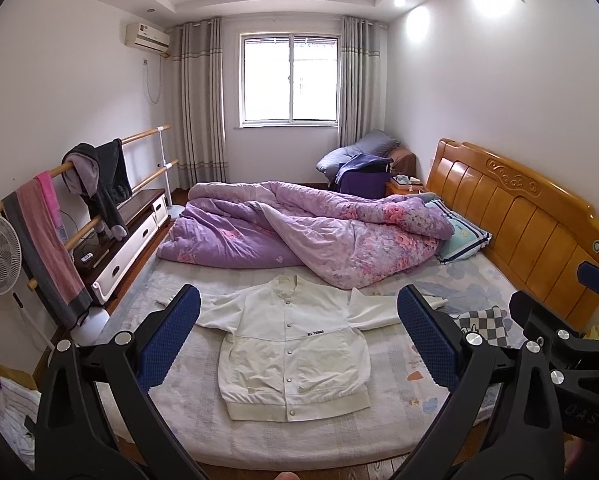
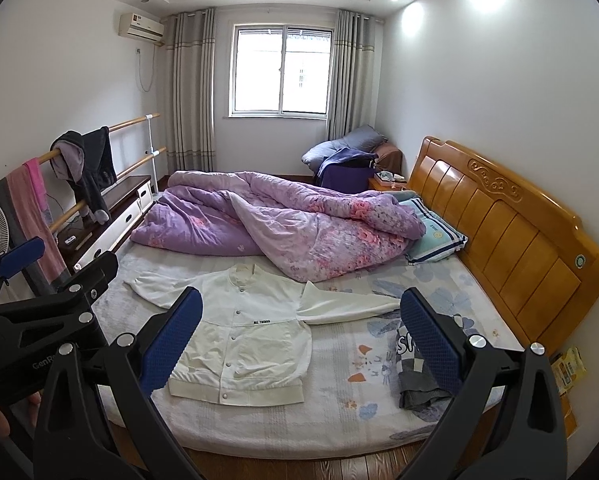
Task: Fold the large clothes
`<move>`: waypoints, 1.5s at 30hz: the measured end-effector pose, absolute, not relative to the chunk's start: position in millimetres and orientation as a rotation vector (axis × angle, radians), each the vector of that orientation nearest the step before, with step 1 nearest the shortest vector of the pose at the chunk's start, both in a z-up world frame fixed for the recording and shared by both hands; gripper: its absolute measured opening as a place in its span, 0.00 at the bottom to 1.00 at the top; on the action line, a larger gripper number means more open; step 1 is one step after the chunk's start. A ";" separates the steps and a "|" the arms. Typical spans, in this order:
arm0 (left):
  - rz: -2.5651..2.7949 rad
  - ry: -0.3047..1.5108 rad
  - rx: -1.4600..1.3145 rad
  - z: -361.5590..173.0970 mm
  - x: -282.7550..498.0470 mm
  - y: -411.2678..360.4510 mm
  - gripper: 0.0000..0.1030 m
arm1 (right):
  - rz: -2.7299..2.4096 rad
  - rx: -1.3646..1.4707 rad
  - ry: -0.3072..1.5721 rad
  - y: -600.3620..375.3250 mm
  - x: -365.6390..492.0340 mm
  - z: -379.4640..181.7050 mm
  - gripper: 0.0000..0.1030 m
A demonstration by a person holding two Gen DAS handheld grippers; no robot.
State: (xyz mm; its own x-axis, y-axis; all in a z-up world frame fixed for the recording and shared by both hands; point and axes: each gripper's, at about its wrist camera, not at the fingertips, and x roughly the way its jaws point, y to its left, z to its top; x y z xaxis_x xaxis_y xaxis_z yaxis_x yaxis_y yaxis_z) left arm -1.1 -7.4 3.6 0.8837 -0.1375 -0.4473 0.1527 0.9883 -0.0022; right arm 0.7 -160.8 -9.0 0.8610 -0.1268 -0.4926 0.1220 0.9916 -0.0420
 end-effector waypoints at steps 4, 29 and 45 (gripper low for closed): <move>-0.152 0.464 0.033 2.9 -1.0 -8.5 0.96 | -0.133 -0.013 0.520 -160.5 -0.2 -7.6 0.93; -0.144 0.438 0.045 -4.3 -10.9 -11.0 0.95 | -0.117 -0.020 0.522 -163.5 -3.5 -11.7 0.93; -0.160 0.471 0.028 -4.6 -4.6 -11.5 0.95 | -0.117 -0.019 0.528 -164.0 0.2 -12.5 0.93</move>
